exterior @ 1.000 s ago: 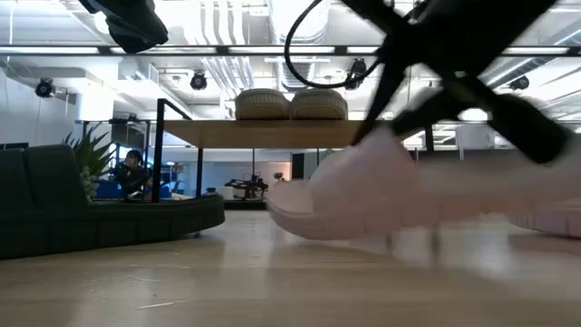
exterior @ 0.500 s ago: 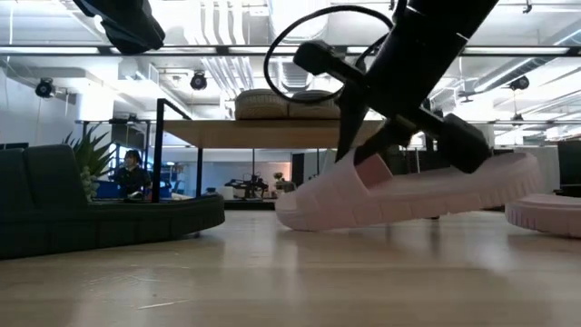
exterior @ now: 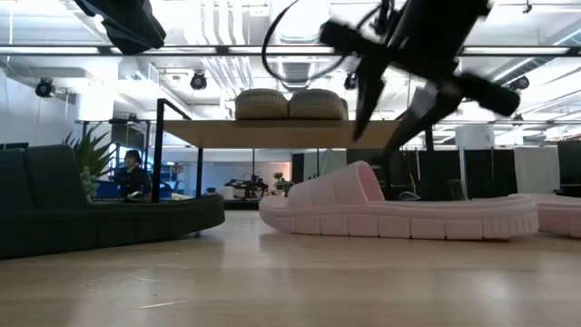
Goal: Pick and place slides into the shelf
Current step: Adjust the left pink slide
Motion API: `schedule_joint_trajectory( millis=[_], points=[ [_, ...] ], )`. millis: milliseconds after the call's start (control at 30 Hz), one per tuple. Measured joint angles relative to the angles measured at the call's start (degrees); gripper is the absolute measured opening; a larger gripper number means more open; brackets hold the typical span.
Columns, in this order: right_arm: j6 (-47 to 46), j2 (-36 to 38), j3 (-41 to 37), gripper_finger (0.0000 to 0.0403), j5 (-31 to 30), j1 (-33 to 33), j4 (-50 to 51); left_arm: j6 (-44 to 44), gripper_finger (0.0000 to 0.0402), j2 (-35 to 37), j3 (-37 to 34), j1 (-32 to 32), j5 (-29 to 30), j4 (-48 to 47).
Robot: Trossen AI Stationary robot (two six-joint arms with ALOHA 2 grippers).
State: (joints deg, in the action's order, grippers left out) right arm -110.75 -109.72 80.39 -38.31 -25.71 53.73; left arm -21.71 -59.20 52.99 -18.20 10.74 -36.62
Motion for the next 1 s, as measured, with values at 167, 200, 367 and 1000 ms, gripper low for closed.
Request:
schedule_joint_trajectory(
  millis=[167,200,367,1000],
  points=[
    [11.6,1.6,1.9,0.0149,10.4,0.1,12.7,0.0,0.0008,0.0,0.0,0.0,0.1,0.0],
    [13.2,1.5,1.9,0.0139,12.2,0.2,14.2,0.0,0.0008,0.0,0.0,0.0,0.1,0.1],
    [15.6,1.5,0.5,0.0062,16.4,0.5,14.0,0.0,0.0008,0.0,-0.1,0.0,0.1,0.1],
    [14.3,1.5,-7.3,0.0012,23.0,1.5,4.3,-0.2,0.0008,0.0,-0.1,0.0,0.0,0.1]
  ],
)
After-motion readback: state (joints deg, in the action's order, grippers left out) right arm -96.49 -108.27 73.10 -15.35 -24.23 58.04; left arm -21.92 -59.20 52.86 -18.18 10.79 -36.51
